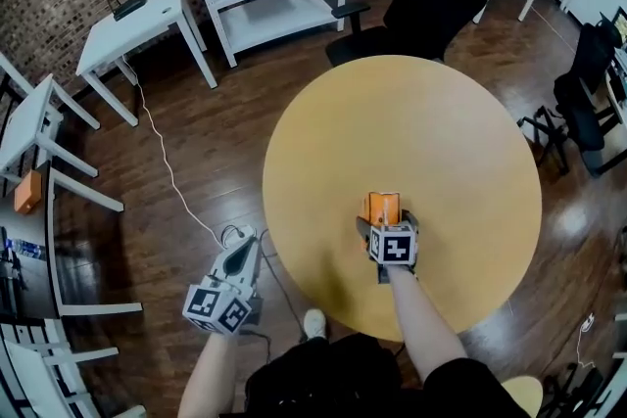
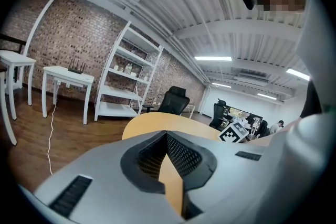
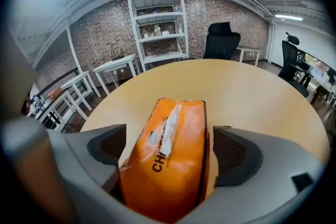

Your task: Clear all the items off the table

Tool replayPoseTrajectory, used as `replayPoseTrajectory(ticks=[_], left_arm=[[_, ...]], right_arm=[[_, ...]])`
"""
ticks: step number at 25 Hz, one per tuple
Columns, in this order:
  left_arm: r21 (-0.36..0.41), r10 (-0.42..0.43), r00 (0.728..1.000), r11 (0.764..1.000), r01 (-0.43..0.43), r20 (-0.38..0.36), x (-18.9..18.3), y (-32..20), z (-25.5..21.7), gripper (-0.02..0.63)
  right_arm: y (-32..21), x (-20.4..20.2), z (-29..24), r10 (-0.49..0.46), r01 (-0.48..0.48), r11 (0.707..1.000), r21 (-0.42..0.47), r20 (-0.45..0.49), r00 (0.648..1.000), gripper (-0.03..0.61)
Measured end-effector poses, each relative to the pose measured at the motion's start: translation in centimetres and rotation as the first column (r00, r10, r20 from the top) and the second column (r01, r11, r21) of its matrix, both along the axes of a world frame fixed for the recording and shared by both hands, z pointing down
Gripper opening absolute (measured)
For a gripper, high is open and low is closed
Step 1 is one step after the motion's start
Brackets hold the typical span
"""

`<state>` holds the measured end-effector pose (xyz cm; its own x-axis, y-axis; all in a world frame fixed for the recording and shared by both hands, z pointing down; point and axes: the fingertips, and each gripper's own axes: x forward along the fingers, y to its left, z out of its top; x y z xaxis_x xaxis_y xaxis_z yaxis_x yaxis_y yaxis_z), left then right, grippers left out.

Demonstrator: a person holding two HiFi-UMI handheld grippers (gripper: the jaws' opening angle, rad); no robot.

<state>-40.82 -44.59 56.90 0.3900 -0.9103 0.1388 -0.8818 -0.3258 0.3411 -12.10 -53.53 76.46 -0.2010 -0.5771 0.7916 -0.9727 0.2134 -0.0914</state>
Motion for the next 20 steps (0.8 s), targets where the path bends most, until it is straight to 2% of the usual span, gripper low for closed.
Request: replayPoseTrajectory(ticks=[2,5,9,11,14,20], left_arm=[[-0.020,-0.015,1.000,1.000,0.015,-0.004,-0.7,-0.1,0.7,-0.009],[-0.026,-0.019,1.000,0.999,0.019,0.008,-1.4,0.3,1.0,-0.009],[-0.031,-0.052,0.999,0.998,0.052,0.009,-2.7,0.8,1.3,-0.009],[-0.034,-0.064,0.998,0.997,0.064,0.004,-3.3,1.2,1.6,-0.009],[-0.021,-0.064,0.998,0.998,0.064,-0.004,-3.5,1.3,1.3,-0.009],[0.051,-0.033,0.999,0.998,0.034,-0.019,-2.5,0.4,-1.1,-0.009]], right_arm=[[0.2,-0.2,1.6,-0.002,0.000,0.999,-0.053,-0.044,0.999,0.526],[0.4,-0.2,2.9,-0.003,-0.002,0.998,-0.066,-0.088,0.996,0.525],[-0.3,-0.6,2.9,-0.007,0.004,0.999,-0.047,-0.056,0.998,0.512],[-0.5,-1.1,2.5,-0.013,0.012,0.999,-0.030,-0.036,0.999,0.489],[0.0,-0.3,2.9,-0.013,0.011,0.998,-0.055,-0.049,0.999,0.443],[-0.3,0.5,-2.0,-0.015,0.018,0.997,0.074,-0.049,0.999,0.437]])
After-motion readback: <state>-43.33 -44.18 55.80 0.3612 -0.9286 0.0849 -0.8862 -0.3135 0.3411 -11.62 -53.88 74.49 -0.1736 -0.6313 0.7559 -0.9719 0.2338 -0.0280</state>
